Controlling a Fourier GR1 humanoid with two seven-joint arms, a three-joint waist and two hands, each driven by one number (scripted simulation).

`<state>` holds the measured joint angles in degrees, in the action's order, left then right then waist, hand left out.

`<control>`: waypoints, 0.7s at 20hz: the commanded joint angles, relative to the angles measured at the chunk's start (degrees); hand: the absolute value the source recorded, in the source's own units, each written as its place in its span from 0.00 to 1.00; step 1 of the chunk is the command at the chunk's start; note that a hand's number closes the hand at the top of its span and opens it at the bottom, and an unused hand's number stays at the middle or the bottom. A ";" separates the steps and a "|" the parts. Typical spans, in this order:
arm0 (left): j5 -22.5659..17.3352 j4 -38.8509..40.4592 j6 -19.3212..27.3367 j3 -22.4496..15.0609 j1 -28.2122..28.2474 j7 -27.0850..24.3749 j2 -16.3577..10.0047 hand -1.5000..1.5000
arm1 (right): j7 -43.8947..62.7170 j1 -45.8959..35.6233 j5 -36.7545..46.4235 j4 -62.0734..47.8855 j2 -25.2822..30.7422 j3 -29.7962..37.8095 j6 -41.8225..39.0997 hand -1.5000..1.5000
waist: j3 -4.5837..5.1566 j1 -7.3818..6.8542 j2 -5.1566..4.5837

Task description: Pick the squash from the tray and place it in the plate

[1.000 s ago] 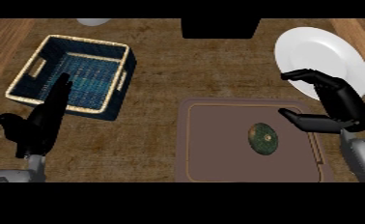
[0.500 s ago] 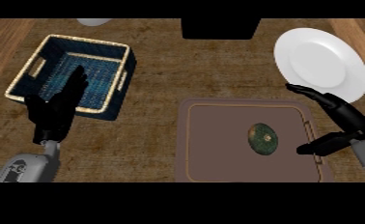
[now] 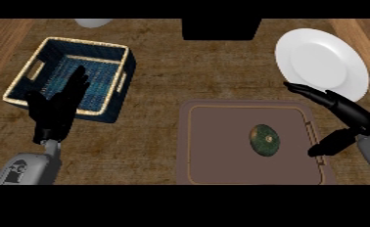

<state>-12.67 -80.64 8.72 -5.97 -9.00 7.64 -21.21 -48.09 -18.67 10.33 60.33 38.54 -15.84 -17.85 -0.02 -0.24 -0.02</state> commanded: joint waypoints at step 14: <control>4.36 2.50 -0.51 2.25 -2.07 0.28 4.10 0.50 | 14.94 0.61 20.25 10.63 -1.89 -4.59 -0.32 0.00 | 0.04 0.27 0.03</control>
<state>-10.03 -79.69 7.64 -3.77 -9.90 8.15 -18.88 -36.15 -17.23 26.85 69.51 37.50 -20.50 -16.71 0.01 0.00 0.05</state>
